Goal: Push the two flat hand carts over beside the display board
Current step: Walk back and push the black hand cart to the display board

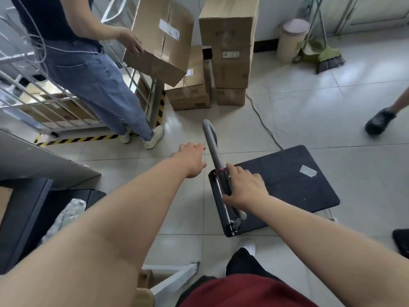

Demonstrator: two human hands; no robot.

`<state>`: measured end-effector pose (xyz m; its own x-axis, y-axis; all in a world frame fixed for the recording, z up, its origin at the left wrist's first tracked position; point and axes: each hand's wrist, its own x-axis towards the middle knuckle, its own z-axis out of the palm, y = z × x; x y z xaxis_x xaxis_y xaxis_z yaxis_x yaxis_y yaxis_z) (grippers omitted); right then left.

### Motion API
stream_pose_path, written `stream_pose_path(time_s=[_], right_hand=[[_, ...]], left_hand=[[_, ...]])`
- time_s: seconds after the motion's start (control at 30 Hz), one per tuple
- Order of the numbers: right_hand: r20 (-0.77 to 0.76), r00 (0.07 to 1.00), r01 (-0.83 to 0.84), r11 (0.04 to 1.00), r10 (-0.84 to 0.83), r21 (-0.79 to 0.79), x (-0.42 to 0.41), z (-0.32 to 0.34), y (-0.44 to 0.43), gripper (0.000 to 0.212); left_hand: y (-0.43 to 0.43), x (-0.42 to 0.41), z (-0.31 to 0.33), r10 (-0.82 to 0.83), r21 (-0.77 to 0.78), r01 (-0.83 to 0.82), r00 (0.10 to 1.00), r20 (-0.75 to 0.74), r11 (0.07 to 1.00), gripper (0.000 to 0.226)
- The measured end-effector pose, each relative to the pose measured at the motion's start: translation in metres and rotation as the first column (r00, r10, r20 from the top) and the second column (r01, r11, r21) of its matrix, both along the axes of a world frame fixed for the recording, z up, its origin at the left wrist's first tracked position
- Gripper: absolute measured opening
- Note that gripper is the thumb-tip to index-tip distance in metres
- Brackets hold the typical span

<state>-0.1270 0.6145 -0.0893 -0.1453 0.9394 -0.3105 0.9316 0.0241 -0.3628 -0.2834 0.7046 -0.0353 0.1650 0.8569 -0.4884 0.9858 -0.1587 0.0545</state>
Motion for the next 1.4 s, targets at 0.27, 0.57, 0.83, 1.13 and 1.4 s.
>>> stream_pose_path(time_s=[0.27, 0.57, 0.83, 1.13, 1.4], right_hand=[[-0.084, 0.99, 0.098, 0.985, -0.111, -0.141, 0.055, -0.008, 0.002, 0.088], [-0.117, 0.975, 0.164, 0.965, -0.19, -0.207, 0.083, -0.002, -0.001, 0.097], [-0.192, 0.822, 0.456, 0.821, -0.536, -0.344, 0.079, -0.005, 0.006, 0.1], [-0.267, 0.419, 0.804, 0.491, -0.868, -0.336, 0.008, -0.01, 0.022, 0.041], [-0.092, 0.294, 0.944, 0.304, -0.951, -0.125, -0.071, 0.001, 0.037, 0.035]], left_hand=[[0.039, 0.046, -0.004, -0.213, -0.048, 0.21, 0.973, -0.086, 0.977, 0.064], [0.079, 0.114, 0.007, -0.583, -0.118, 0.571, 0.794, -0.172, 0.813, 0.062], [0.121, 0.143, 0.002, -0.86, -0.563, 0.66, 0.459, -0.224, 0.499, 0.045], [0.162, 0.118, -0.02, -0.978, -0.434, 0.878, 0.206, -0.038, 0.202, 0.034], [0.183, 0.055, -0.039, -0.945, -0.216, 0.935, 0.308, 0.107, 0.28, 0.026]])
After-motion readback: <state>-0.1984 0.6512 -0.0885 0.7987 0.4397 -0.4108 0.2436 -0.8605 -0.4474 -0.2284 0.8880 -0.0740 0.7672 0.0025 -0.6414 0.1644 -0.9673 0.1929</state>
